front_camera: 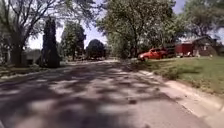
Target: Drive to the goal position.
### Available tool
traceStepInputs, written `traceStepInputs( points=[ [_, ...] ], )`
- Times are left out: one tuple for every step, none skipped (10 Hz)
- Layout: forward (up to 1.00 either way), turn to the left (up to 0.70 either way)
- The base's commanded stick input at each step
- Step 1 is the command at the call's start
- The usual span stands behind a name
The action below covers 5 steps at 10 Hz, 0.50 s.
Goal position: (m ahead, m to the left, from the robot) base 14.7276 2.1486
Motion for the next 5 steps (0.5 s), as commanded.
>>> traceStepInputs(
  points=[
    [0.5, -0.2],
    [0.5, -0.45],
    [0.5, -0.45],
    [0.5, 0.0],
    [0.5, 0.0]
  ],
)
